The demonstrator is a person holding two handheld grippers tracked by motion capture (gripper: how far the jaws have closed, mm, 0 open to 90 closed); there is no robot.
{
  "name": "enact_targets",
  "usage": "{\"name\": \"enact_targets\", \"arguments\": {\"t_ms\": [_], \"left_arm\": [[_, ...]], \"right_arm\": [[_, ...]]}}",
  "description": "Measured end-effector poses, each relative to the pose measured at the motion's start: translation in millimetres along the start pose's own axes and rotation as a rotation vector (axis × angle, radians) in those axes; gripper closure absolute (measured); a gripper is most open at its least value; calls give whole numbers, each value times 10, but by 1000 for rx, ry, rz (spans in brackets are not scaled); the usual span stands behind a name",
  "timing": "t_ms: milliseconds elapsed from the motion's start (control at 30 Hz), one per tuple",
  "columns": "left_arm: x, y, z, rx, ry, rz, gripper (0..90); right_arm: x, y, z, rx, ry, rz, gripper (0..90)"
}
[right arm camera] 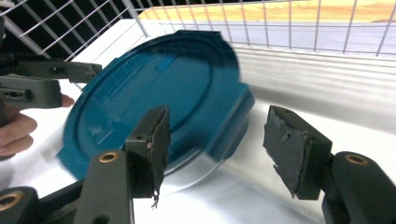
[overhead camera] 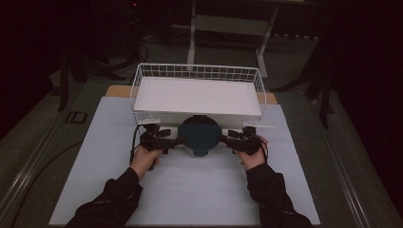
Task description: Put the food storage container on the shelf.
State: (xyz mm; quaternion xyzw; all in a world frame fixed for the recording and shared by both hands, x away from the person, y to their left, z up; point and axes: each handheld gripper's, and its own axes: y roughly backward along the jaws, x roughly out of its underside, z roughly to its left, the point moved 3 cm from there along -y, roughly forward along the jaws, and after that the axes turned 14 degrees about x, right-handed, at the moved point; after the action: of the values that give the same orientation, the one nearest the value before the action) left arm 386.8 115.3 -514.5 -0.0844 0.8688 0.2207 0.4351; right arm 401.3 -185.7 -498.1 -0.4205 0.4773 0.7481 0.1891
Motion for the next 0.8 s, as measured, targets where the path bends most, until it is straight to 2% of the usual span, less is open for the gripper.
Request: {"name": "enact_targets", "arguments": {"t_ms": [67, 167, 267, 333, 500, 567, 733, 800], "left_arm": [[10, 30, -74, -3, -30, 18, 18], [30, 83, -182, 12, -59, 19, 18], [53, 126, -256, 24, -78, 25, 17], [93, 198, -362, 40, -96, 24, 16], [159, 288, -507, 49, -137, 49, 16], [175, 318, -548, 40, -157, 59, 16], [205, 388, -597, 42, -160, 43, 16], [233, 401, -602, 41, -153, 44, 16]], "right_arm": [[10, 65, 17, -24, -4, 1, 412], [35, 158, 62, -47, -14, 1, 430], [60, 212, 119, -47, 13, 2, 434], [97, 288, 215, -62, 25, -4, 460], [174, 355, 377, -91, 44, 34, 597], [208, 357, 446, -98, 58, 49, 660], [276, 318, 555, -104, 40, 91, 831], [298, 285, 597, -103, 54, 113, 874]]}}
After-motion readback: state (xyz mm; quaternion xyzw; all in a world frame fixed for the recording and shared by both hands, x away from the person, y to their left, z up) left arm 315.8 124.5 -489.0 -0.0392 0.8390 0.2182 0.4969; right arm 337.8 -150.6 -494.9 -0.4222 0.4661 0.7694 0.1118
